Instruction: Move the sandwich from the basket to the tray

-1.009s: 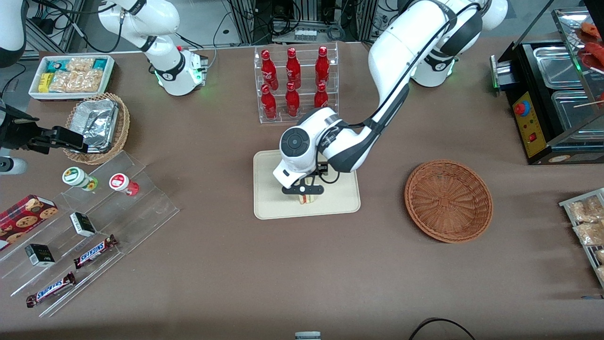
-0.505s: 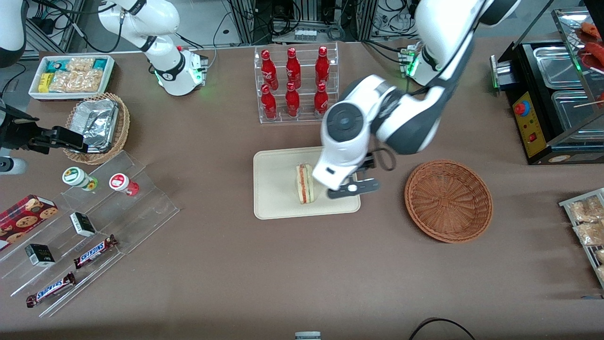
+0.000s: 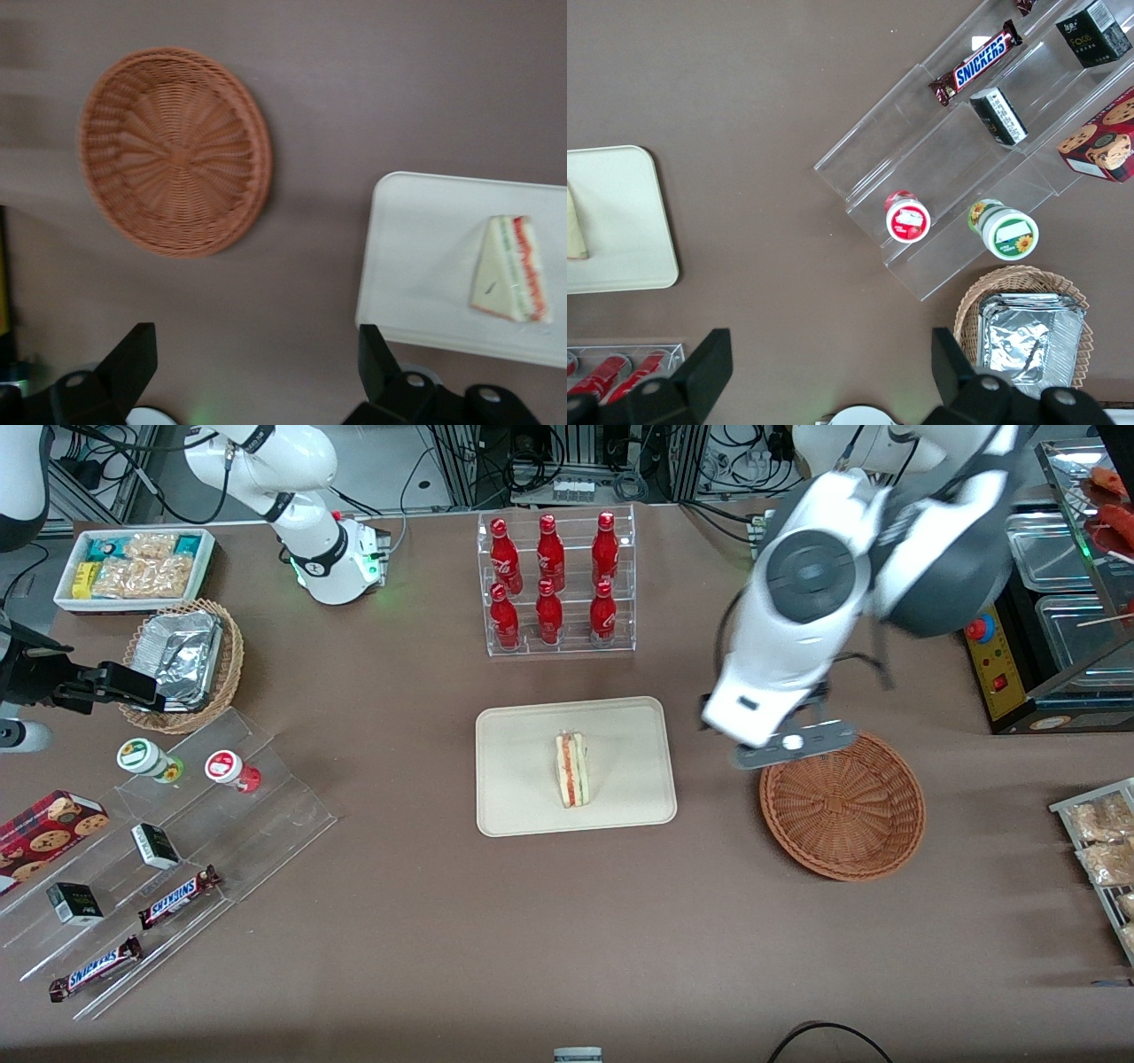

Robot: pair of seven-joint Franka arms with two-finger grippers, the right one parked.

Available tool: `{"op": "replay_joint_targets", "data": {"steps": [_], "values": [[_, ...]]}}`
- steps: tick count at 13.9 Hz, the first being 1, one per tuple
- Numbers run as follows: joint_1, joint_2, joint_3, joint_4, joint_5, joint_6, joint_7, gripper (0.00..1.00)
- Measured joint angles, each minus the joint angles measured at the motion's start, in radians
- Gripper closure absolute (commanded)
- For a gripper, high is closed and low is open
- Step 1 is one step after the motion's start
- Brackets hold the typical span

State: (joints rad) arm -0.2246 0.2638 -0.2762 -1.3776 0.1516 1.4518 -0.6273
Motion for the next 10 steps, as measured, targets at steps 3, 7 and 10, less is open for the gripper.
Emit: {"op": "replay_joint_targets", "data": {"steps": [3, 7, 10], "values": [[0.11, -0.101, 0.002, -0.019, -0.024, -0.091, 0.177, 0.0], [0.238, -0.188, 0.003, -0.053, -0.104, -0.128, 0.369, 0.0], [0.292, -0.251, 0.048, -0.103, -0.129, -0.128, 0.517, 0.0]]}}
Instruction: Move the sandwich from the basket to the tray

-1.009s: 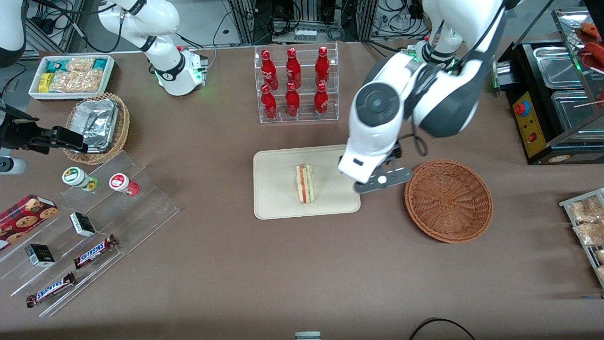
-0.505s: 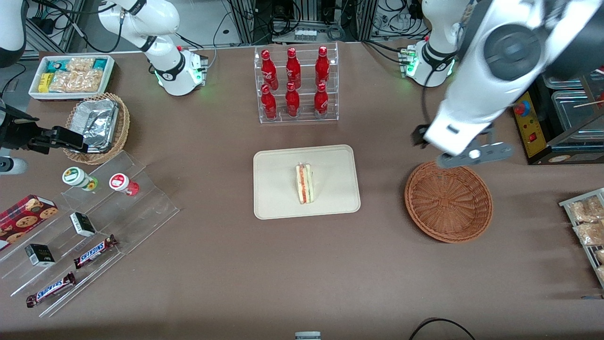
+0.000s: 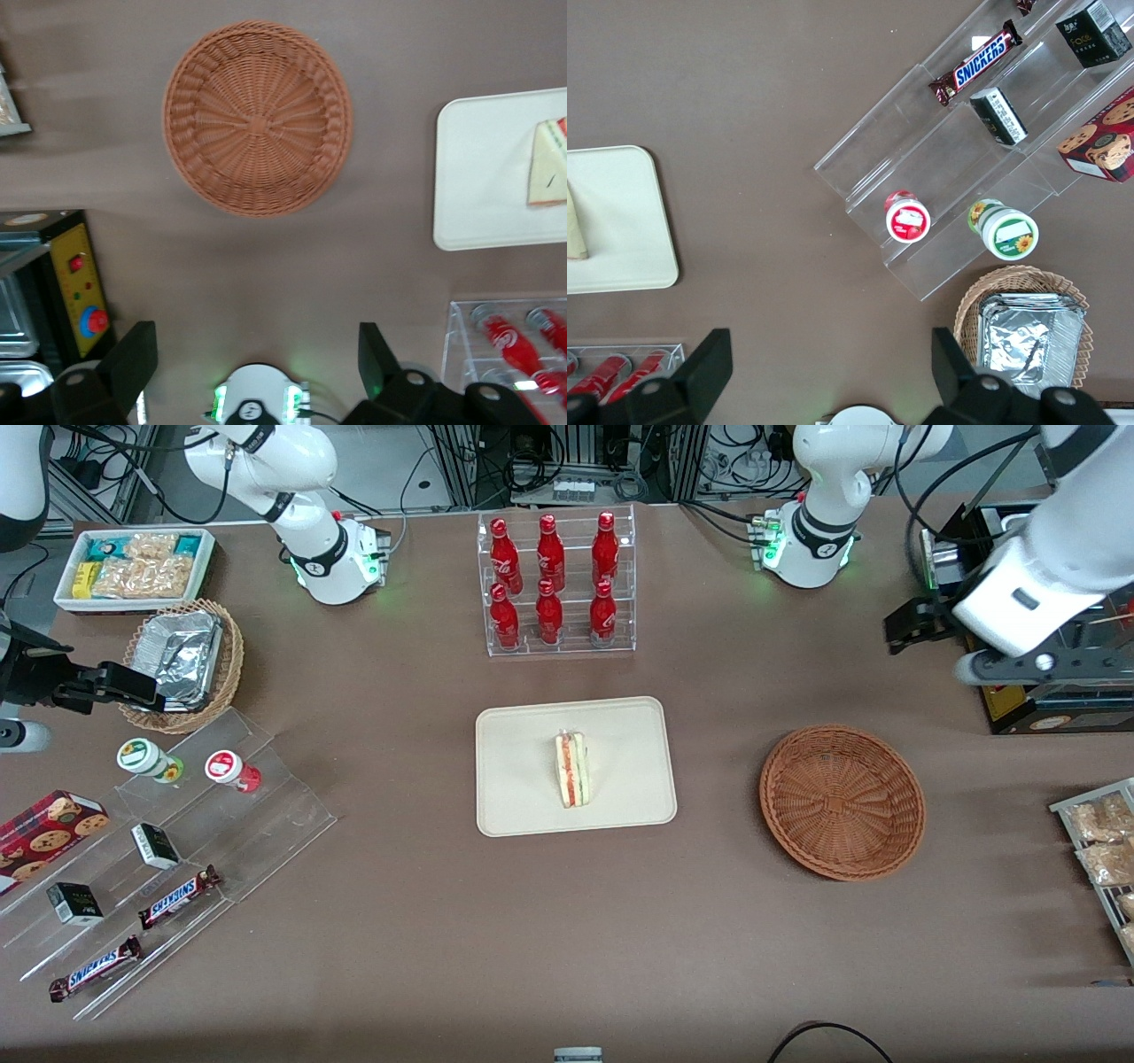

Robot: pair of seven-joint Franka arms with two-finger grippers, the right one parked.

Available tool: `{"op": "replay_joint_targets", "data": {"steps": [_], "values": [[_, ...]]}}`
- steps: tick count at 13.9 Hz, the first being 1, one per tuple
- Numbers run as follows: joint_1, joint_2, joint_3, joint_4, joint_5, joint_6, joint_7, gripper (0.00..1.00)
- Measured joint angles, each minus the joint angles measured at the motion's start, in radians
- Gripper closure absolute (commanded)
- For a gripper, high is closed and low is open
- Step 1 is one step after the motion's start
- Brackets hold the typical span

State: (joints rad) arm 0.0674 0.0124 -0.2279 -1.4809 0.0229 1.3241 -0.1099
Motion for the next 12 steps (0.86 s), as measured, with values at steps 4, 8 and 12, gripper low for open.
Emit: {"op": "replay_joint_targets", "data": {"steps": [4, 8, 12], "values": [[-0.1, -0.05, 0.169, -0.039, -0.012, 0.005, 0.071, 0.0], [-0.135, -0.029, 0.184, -0.024, -0.012, 0.039, 0.072, 0.0], [-0.135, 0.032, 0.189, 0.042, 0.005, 0.045, 0.072, 0.0]]}}
